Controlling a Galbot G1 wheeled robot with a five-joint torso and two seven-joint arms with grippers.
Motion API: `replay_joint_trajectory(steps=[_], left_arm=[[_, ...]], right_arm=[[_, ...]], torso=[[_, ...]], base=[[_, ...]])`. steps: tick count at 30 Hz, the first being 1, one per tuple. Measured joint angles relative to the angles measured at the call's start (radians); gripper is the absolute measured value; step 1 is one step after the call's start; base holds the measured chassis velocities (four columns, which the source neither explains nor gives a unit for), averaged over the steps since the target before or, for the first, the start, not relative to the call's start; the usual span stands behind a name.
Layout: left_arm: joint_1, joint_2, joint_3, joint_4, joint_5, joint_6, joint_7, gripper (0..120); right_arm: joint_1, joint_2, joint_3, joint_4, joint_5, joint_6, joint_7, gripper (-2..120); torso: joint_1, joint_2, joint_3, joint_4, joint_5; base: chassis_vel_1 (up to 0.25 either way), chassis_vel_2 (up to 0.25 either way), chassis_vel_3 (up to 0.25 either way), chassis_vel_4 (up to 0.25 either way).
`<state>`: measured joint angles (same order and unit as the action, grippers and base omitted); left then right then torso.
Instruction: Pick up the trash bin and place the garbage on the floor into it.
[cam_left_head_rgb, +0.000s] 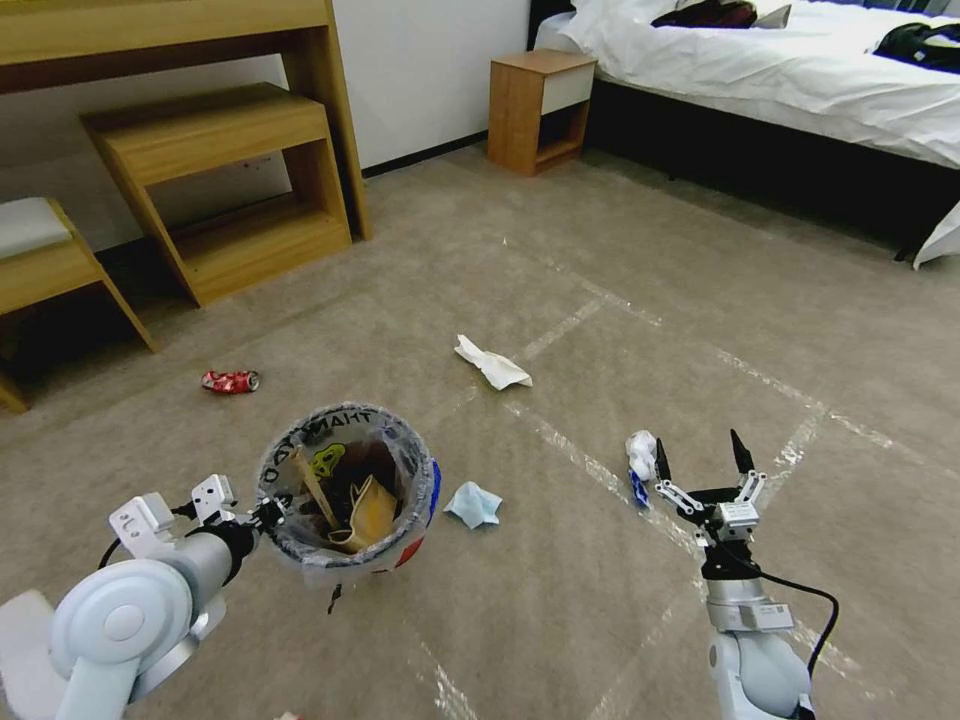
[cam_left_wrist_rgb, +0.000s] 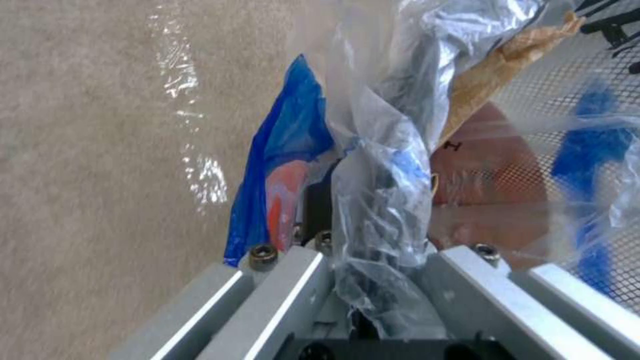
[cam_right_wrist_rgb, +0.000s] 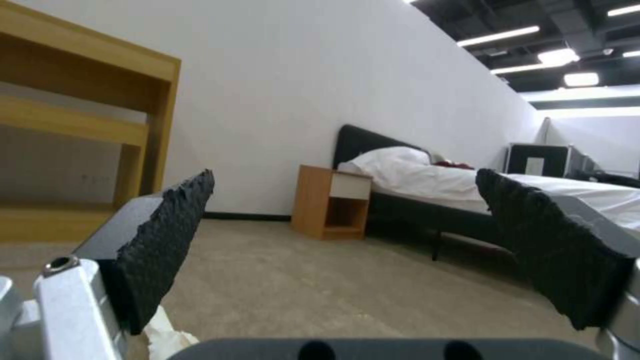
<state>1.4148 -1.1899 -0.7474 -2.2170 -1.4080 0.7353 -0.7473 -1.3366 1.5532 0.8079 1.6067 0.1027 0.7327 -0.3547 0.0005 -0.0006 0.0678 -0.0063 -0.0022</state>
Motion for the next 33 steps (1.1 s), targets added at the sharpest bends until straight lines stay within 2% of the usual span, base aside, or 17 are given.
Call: replay_joint_trajectory(steps=[9, 19, 33], left_arm=[[-0.002, -0.003, -0.003, 0.005, 0.003, 0.0, -0.002, 0], [-0.009, 0.013, -0.014, 0.007, -0.008, 0.0, -0.005, 0], [-0.017, 0.016, -0.013, 0.021, -0.011, 0.0, -0.007, 0]], right_arm=[[0.009, 0.006, -0.012, -0.021, -0.009, 0.02, 0.007, 100], [0.03, -0.005, -0.01, -0.023, -0.006, 0.017, 0.03, 100], [0.051, -0.023, -0.009, -0.024, -0.007, 0.001, 0.057, 100]], torso=[[0.0, 0.0, 0.0, 0.0003, -0.0001], [0.0, 0.0, 0.0, 0.0001, 0.0], [0.0, 0.0, 0.0, 0.0001, 0.0]], base=[[-0.106, 0.111, 0.108, -0.107], [-0.004, 0.002, 0.003, -0.005], [0.0, 0.0, 0.0, 0.0]])
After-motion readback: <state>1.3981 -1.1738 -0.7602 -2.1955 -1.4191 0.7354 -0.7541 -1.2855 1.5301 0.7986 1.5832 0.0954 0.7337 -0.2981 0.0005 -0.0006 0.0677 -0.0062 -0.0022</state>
